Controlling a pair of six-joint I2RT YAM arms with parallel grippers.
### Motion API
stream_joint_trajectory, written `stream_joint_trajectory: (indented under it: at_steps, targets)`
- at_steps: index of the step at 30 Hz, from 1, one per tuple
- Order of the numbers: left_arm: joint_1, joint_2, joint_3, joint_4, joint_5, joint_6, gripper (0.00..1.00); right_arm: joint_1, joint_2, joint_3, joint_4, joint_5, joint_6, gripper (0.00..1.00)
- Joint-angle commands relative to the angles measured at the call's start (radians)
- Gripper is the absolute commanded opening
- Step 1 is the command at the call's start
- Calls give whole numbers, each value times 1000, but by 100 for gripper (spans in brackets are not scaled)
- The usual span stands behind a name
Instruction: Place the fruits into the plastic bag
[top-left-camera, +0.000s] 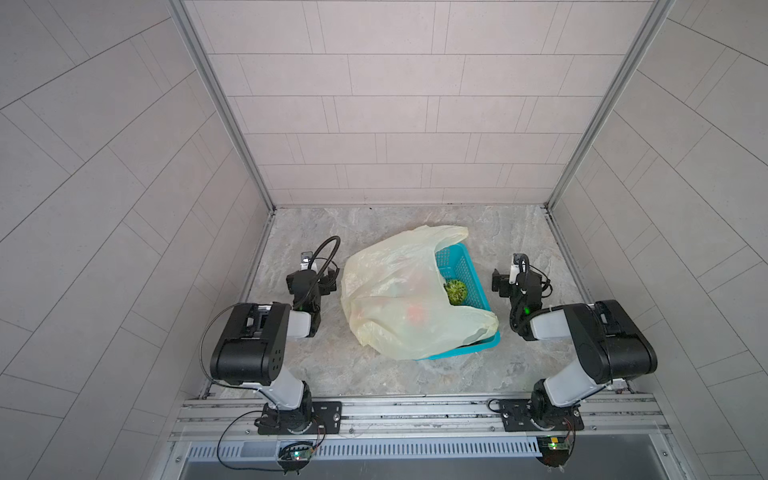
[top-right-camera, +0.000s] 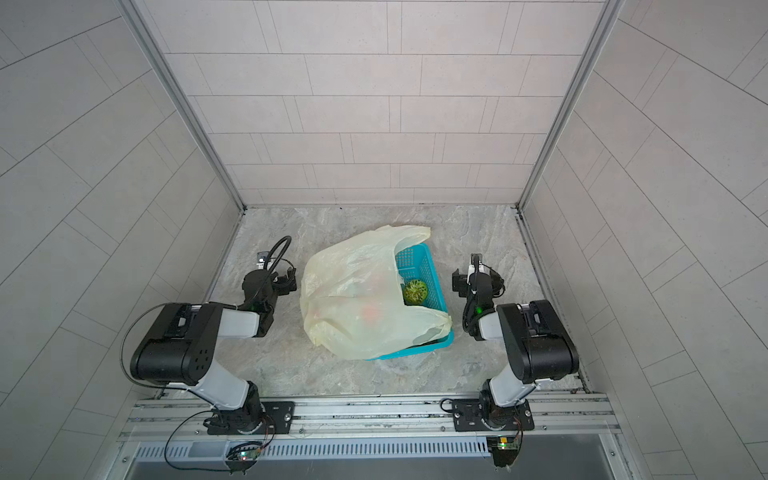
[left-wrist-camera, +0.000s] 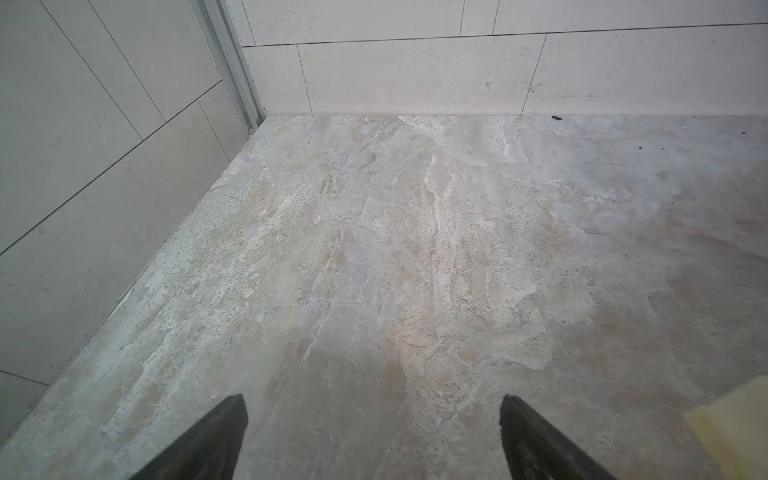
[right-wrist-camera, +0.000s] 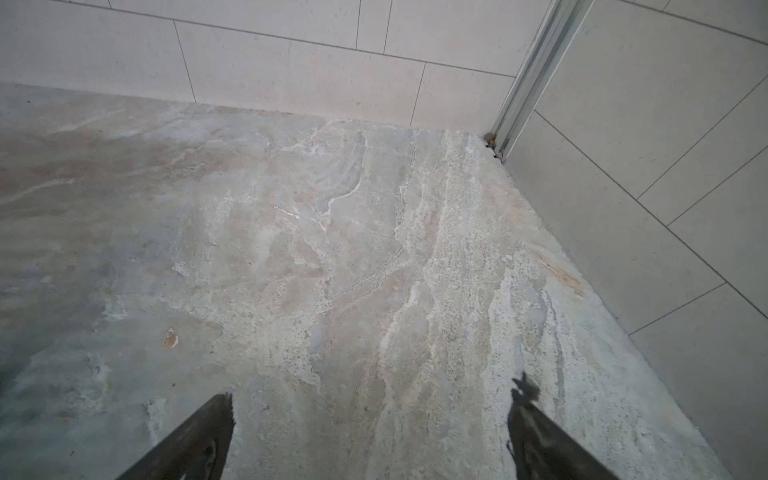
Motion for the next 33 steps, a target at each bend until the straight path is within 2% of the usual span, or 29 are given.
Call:
stream_joint_trajectory:
  at_steps: [1, 6, 23, 27, 30, 33]
  targets:
    - [-4, -5, -2, 24, -6, 3, 100, 3, -34, 24, -58, 8, -1, 99]
    - [-4, -6, -2, 23, -6, 2, 100, 3, 5, -7, 67, 7, -12, 99]
    - [-6, -5, -3, 23, -6, 2, 100, 3, -1, -5, 55, 7, -9, 99]
    - [-11, -8, -5, 27, -15, 3, 100, 3, -20, 7, 1, 17, -3, 99]
    - [-14, -6, -6, 30, -21, 4, 100, 4, -65, 46, -152, 45, 47, 99]
    - [-14, -9, -7, 29, -21, 3, 100, 5, -26, 11, -23, 37, 25, 99]
